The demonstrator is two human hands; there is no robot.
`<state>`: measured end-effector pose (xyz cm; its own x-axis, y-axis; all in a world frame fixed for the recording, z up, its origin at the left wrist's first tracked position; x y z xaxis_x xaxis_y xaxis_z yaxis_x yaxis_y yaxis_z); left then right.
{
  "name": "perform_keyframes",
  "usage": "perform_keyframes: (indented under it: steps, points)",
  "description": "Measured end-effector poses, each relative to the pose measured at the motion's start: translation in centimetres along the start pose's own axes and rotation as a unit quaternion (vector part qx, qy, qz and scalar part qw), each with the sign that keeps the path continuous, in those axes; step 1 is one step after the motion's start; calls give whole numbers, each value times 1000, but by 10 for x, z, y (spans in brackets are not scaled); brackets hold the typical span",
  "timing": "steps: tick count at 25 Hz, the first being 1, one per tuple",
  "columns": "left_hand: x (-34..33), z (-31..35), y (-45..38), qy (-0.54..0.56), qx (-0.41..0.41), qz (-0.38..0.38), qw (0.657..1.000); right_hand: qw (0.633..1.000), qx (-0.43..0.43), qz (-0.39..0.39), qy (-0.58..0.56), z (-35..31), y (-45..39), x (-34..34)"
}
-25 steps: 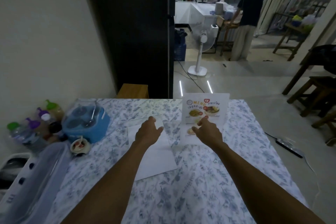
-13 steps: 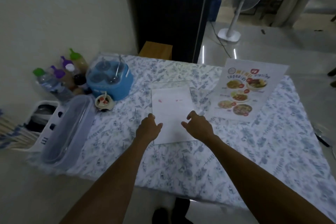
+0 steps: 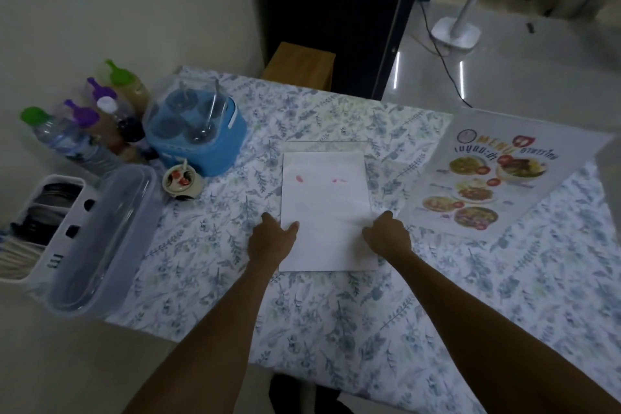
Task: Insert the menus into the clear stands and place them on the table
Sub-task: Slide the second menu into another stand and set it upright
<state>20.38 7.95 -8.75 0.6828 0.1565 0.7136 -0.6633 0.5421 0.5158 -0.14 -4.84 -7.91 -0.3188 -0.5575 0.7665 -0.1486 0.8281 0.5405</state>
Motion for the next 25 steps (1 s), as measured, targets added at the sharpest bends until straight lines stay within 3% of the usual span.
perform_keyframes:
  steps: [7, 13, 18, 22, 25]
  points:
    - [17, -3, -9, 16, -31, -47, 998, 992, 12, -17, -124, 1, 10, 14]
    - [56, -8, 16, 37, -91, -76, 992, 966, 20, -1, -258, 5, 74, 19]
    - [99, -21, 36, 64, -221, -116, 966, 917, 35, -48, -395, 8, 123, 28]
    - [133, -25, 49, 86, -240, -155, 954, 913, 59, -65, -397, 6, 155, 43]
    - [152, -19, 63, 93, -304, -178, 931, 919, 86, -40, -383, 6, 169, 55]
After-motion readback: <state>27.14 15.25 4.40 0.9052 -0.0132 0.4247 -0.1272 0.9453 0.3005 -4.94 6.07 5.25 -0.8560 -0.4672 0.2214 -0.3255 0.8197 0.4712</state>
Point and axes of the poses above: each hand's wrist, its own y-axis away from the middle knuckle, its own x-axis out of the back of the hand, z = x × y, the point moved 2 cm from there along -y, towards the middle knuckle, and after that the axes turned 2 degrees about -z, right-handed, at the moved point
